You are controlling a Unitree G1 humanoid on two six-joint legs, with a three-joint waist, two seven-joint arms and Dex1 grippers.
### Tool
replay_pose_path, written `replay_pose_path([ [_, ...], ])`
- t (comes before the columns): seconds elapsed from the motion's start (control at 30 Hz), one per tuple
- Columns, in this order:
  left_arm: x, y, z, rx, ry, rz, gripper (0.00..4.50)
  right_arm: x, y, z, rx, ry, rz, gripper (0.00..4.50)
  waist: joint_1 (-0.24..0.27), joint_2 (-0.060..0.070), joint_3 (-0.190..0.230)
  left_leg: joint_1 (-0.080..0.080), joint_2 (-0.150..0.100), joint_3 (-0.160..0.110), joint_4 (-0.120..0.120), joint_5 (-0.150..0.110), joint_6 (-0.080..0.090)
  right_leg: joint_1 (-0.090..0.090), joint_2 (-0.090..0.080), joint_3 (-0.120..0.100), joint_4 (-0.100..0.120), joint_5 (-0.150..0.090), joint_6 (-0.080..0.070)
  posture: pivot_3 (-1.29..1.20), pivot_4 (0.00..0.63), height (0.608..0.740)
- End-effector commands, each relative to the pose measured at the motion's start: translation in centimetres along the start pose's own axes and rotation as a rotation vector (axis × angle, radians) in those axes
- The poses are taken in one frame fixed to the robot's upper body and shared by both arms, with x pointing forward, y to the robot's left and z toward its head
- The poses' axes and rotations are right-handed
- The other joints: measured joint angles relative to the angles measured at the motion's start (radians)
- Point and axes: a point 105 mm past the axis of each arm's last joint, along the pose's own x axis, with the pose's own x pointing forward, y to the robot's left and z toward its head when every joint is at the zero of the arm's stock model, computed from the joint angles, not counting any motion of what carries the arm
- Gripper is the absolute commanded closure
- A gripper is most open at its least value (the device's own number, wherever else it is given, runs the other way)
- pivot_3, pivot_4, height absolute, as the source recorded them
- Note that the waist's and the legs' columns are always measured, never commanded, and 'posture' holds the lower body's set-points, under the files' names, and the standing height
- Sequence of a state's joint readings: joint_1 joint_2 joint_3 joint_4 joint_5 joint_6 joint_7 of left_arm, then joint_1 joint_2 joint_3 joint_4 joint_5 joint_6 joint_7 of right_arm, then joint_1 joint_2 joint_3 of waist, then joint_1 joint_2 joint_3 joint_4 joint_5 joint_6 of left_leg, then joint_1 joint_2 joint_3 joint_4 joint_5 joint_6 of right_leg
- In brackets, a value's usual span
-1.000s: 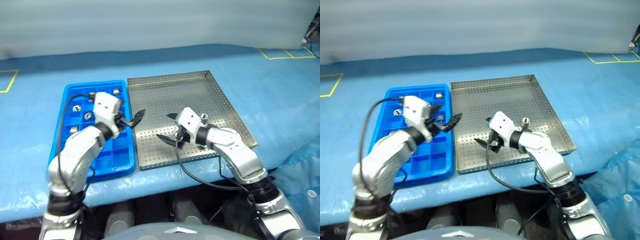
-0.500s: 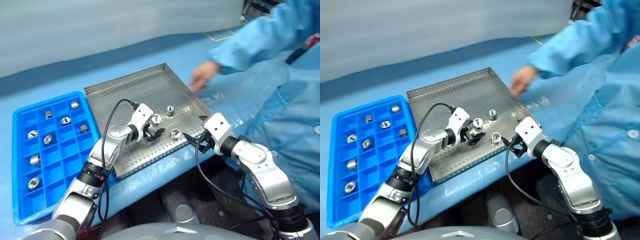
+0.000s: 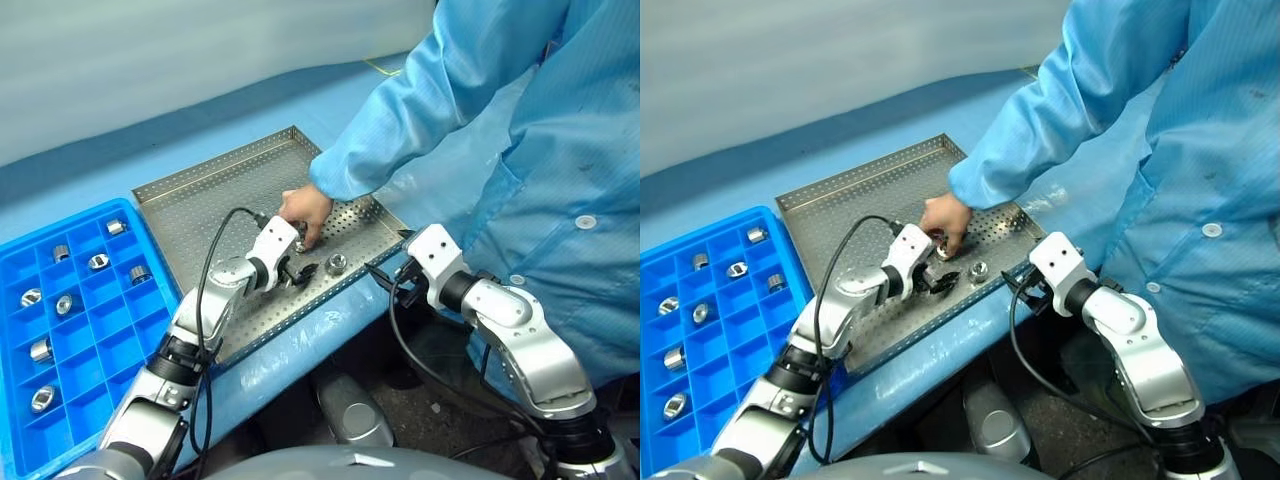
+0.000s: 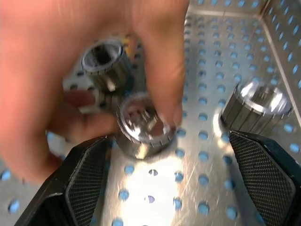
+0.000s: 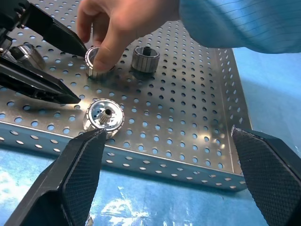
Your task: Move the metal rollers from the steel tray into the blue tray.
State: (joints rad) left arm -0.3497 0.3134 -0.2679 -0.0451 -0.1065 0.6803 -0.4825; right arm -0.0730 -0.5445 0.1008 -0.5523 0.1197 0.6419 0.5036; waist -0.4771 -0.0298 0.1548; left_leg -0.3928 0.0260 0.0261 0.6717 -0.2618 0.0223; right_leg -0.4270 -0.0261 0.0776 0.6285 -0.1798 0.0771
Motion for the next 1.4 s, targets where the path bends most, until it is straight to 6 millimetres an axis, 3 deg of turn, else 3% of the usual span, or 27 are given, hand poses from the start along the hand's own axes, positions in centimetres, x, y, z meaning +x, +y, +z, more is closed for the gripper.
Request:
replay_pose_path([
  [0.03,-1.4,0.8,0.5,0.003,-0.024,0.047,0.02,0.2,-0.2,1.0,-0.028,-0.038,0.002,0.0,0.002,0.0,0.0,0.0,0.0,0.0,0.0,0.0,0.0,0.0,0.0,0.0,0.0,0.0,0.0,-0.45,0.15,0.74],
  [0.27,-2.2,0.6,-0.6,-0.014,0.0,0.058,0.02,0.7,0.1,1.1,-0.033,-0.042,0.032,0.0,0.019,0.0,0.0,0.0,0.0,0.001,-0.002,0.0,0.0,-0.001,0.0,0.001,0.0,0.0,0.0,-0.43,0.15,0.74],
  [0.37,-2.0,0.3,-0.4,-0.037,-0.012,0.046,0.56,0.8,0.1,1.3,-0.035,-0.048,0.038,0.0,0.025,0.0,0.0,0.0,0.0,0.001,-0.003,0.0,0.0,-0.001,0.0,0.001,-0.001,0.0,0.0,-0.42,0.15,0.74],
  [0.5,-1.7,0.0,-0.3,-0.031,-0.016,0.042,1.86,0.9,0.1,1.3,-0.042,-0.048,0.041,0.0,0.03,0.0,0.0,0.0,0.0,0.001,-0.004,0.0,0.0,-0.002,0.0,0.001,-0.001,0.0,0.0,-0.42,0.15,0.74],
  [0.7,-2.0,-0.1,0.2,-0.027,-0.046,0.03,1.86,1.0,0.2,1.4,-0.049,-0.054,0.048,0.0,0.03,0.0,0.0,0.0,0.0,0.002,-0.005,0.0,0.0,-0.002,0.0,0.001,-0.001,0.0,0.0,-0.42,0.15,0.74],
  [0.83,-4.0,0.2,1.9,-0.086,-0.148,-0.011,1.86,1.2,0.6,1.8,-0.039,-0.07,0.086,0.0,0.03,0.0,0.0,0.0,0.0,0.002,-0.005,0.0,0.0,-0.002,0.0,0.002,-0.001,0.0,0.0,-0.38,0.15,0.74],
  [0.97,-5.1,1.7,1.6,-0.086,-0.14,0.058,1.86,1.9,0.8,1.7,-0.044,-0.071,0.103,0.0,0.04,0.0,0.0,0.001,0.0,0.002,-0.005,0.0,0.0,-0.002,0.0,0.002,-0.001,0.0,0.0,-0.36,0.15,0.74],
  [1.4,-3.6,-0.2,0.8,-0.102,-0.126,-0.032,1.86,2.2,1.1,1.9,-0.062,-0.077,0.118,0.0,0.114,0.0,0.0,-0.001,0.0,0.002,-0.005,0.0,0.0,-0.003,0.0,0.002,-0.002,0.0,0.0,-0.37,0.15,0.74],
])
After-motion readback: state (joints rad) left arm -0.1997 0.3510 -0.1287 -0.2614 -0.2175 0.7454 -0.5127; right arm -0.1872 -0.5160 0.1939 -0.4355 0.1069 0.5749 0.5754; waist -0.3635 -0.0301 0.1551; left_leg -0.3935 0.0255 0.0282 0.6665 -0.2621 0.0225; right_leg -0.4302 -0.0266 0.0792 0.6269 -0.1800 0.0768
